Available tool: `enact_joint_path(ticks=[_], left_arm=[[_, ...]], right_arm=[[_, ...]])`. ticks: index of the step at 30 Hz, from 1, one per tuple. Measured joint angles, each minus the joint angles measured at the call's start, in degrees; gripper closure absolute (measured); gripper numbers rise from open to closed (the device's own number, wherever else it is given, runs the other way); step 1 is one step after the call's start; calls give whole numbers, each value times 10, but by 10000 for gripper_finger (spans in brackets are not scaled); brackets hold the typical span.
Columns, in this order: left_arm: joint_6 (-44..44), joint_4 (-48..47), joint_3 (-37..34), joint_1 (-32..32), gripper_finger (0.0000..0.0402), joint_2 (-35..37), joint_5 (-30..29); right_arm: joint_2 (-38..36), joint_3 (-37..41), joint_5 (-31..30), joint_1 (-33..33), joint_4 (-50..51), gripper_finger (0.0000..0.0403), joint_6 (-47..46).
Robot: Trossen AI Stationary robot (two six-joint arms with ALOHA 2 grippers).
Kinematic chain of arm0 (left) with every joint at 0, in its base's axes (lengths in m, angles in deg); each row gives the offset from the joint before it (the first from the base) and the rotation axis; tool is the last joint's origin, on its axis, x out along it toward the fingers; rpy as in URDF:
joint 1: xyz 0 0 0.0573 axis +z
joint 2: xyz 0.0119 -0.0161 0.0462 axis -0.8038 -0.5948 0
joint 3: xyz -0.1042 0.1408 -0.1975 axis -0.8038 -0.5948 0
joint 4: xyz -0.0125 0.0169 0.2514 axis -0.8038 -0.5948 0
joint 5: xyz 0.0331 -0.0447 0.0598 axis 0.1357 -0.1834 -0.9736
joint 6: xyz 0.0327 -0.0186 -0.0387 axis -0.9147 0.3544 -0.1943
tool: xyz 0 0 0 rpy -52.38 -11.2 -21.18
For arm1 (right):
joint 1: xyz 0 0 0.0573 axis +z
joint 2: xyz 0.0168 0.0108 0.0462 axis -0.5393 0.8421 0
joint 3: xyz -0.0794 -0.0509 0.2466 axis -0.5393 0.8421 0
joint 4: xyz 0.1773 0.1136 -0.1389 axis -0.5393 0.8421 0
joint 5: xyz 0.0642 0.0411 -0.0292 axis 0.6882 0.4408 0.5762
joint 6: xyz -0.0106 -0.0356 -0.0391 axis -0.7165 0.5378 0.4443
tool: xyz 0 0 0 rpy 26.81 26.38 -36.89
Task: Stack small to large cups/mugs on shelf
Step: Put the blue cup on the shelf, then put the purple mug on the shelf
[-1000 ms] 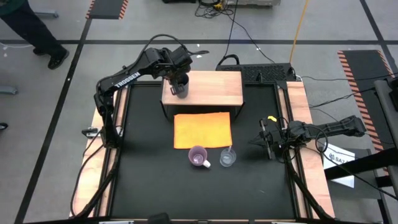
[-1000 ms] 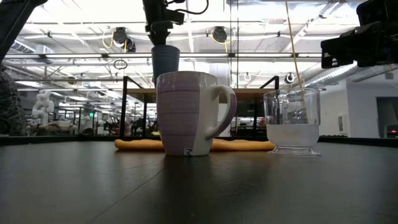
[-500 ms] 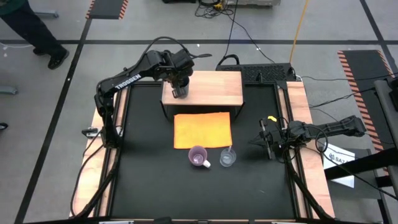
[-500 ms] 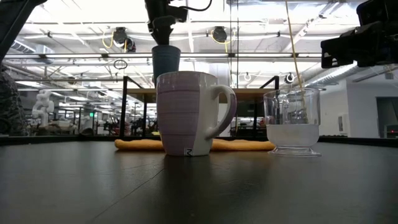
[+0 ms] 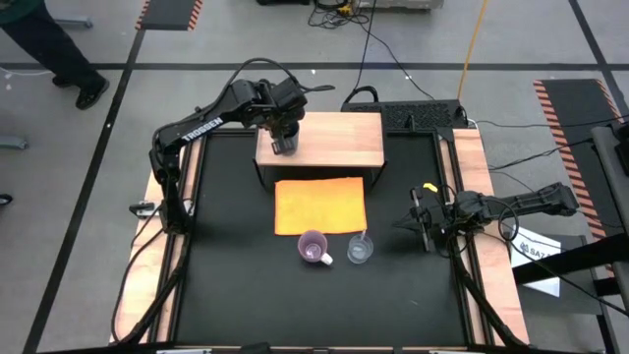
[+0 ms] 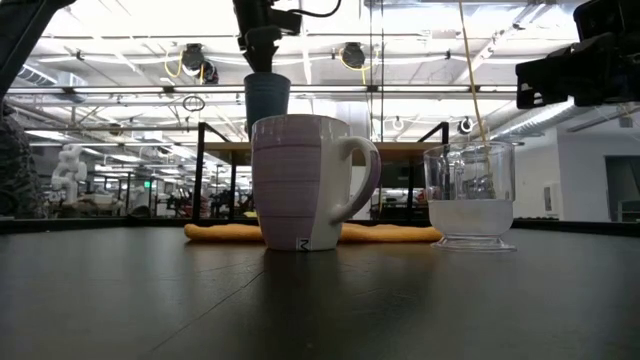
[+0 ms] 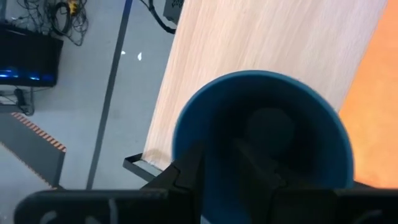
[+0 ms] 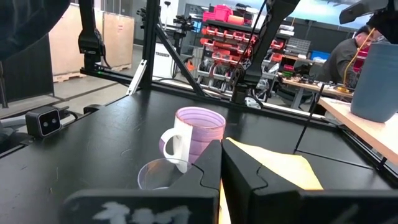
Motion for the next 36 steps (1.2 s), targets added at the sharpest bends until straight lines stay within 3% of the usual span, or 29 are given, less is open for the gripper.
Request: enact_joint_path(ticks=[16,25,30,36], left_arm=[[-2,-20,3,0,316,5,-6],[-4,5,3,-6,316,47,-16],[-3,10,4,-8,316,75,33],[7,-6,4,-8,316,79,43]], right_arm=[[0,0,0,0,-3,403,0],[0,0,0,0,-3,403,0],[0,0,0,0,-3,403,0],[0,0,0,0,-3,403,-1]])
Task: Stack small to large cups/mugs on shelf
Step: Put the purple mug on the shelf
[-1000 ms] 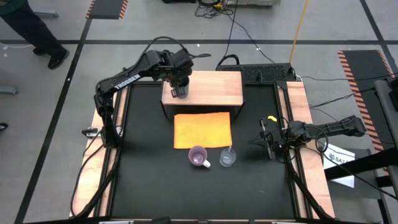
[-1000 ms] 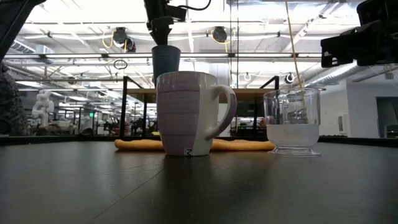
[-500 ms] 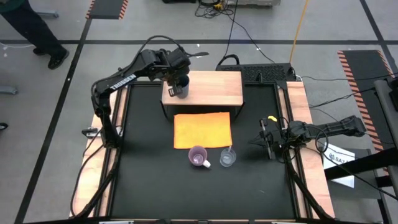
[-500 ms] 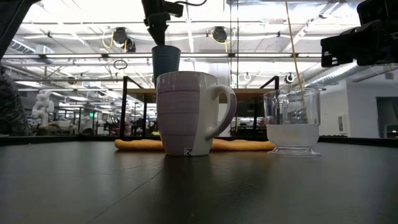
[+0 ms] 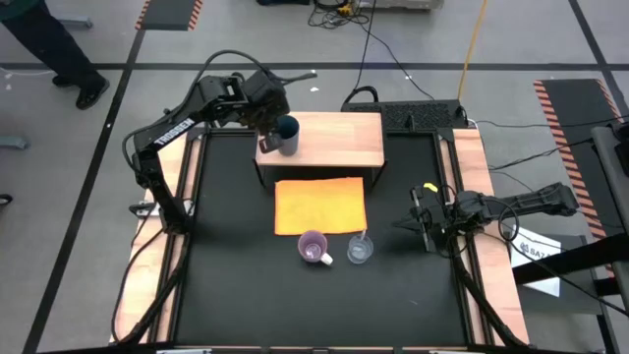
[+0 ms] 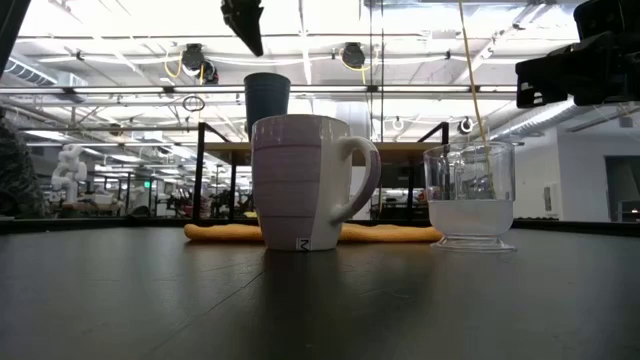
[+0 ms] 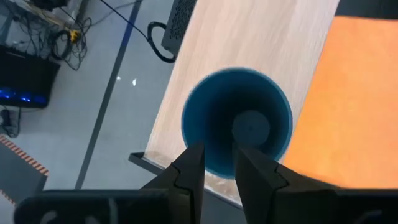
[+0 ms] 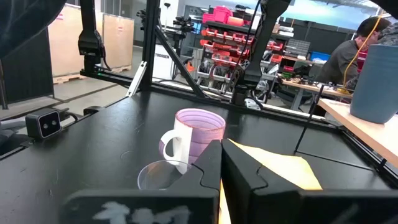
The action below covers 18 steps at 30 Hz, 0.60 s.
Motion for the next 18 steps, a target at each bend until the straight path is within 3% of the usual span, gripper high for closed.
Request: enact_joint_path(ticks=[12,18], left_arm=[[-3,-7,0,0,321,0,1],[-16,-7,0,0,391,0,2]], right_arm=[[0,0,0,0,0,403,0],[0,0,0,0,0,403,0]])
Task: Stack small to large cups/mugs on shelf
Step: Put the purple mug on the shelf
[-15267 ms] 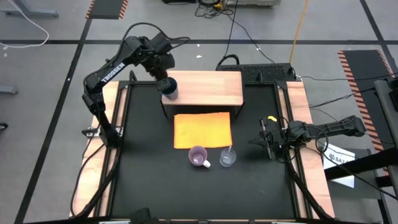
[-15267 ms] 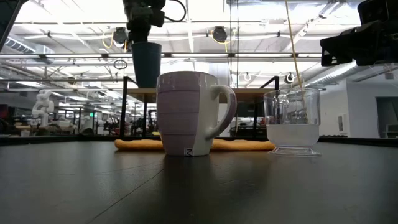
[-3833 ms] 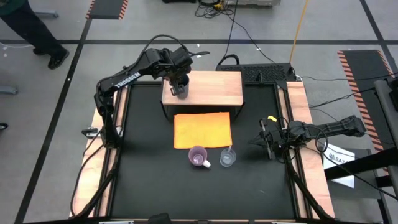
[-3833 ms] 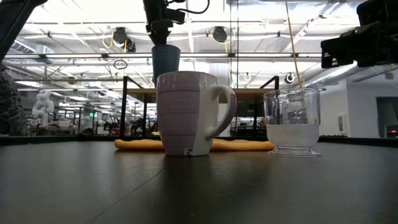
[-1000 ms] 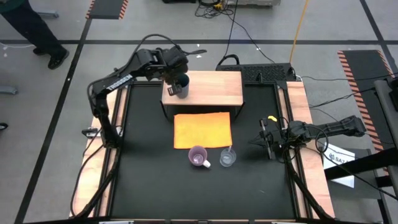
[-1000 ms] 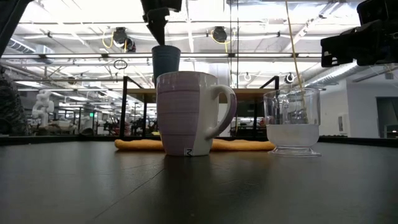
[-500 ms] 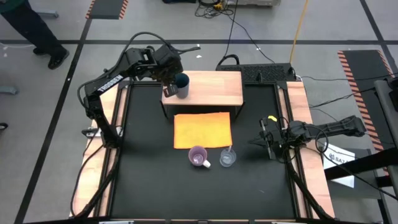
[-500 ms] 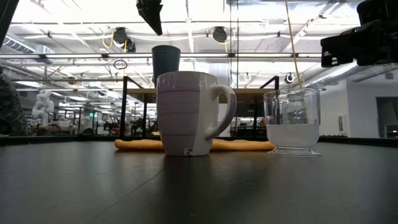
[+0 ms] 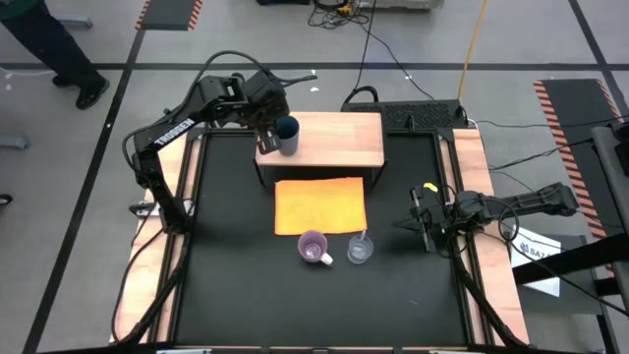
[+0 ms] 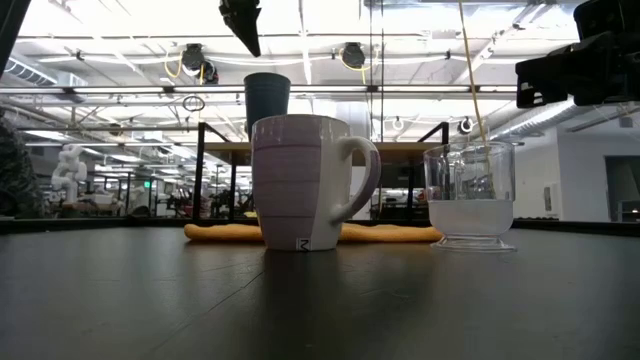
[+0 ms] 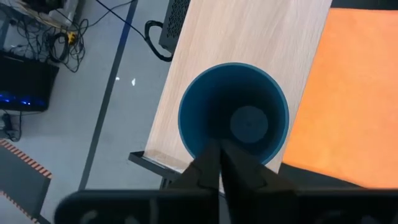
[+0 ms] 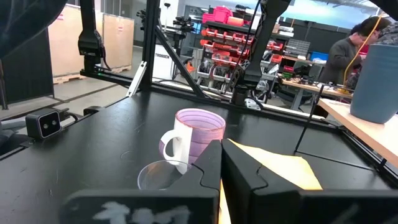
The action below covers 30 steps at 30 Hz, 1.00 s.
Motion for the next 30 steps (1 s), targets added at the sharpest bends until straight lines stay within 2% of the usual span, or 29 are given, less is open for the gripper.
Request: enact_joint_path(ticks=[16,30], left_arm=[[-1,25,0,0,400,0,16],[15,110,-1,-2,401,77,61]], right_arm=[[0,0,0,0,0,403,-4],[2,0,0,0,5,403,-4]])
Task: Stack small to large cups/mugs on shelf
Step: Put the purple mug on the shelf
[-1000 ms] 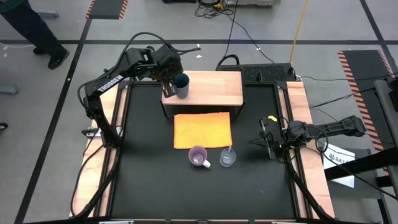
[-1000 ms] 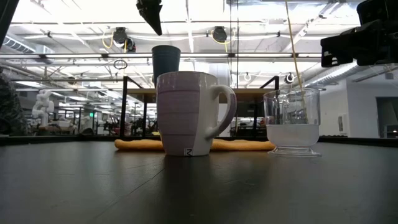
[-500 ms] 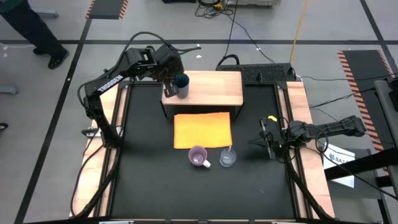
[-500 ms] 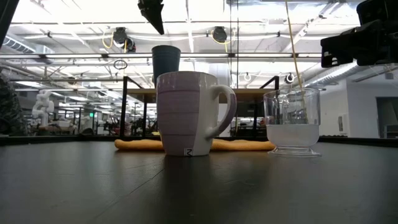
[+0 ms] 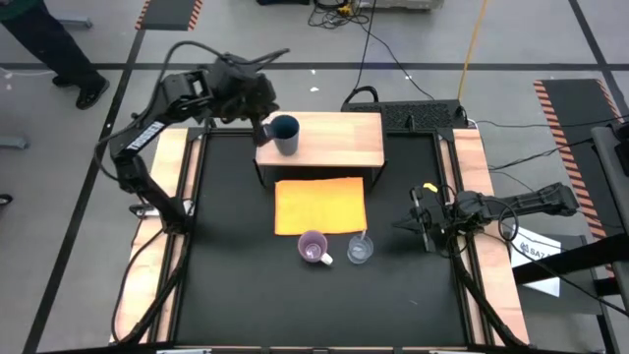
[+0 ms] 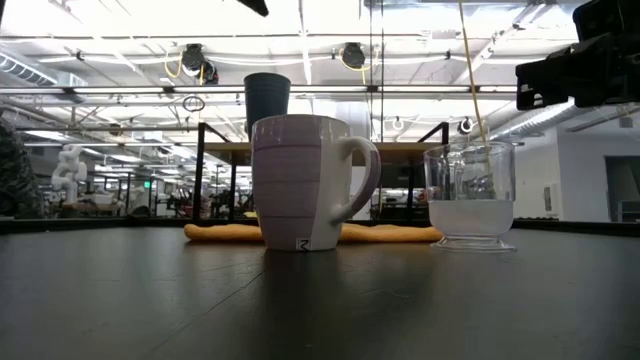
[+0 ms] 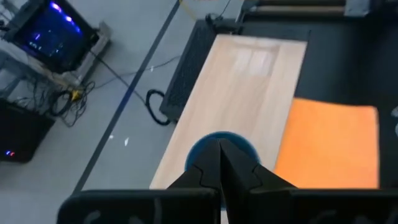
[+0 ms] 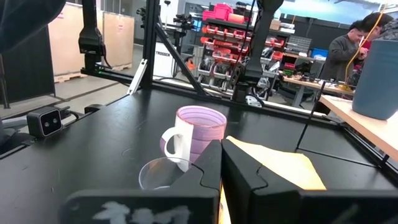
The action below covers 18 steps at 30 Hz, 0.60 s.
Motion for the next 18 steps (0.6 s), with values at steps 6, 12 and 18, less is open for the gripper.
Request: enact_joint_path(ticks=[6,12,18], left_arm=[[4,14,0,-15,401,26,7],[19,5,-12,-15,401,64,-17],[25,66,-122,-16,401,144,-13]], right_arm=[[0,0,0,0,0,403,2],[0,0,0,0,0,403,-6],[0,0,0,0,0,403,-7]])
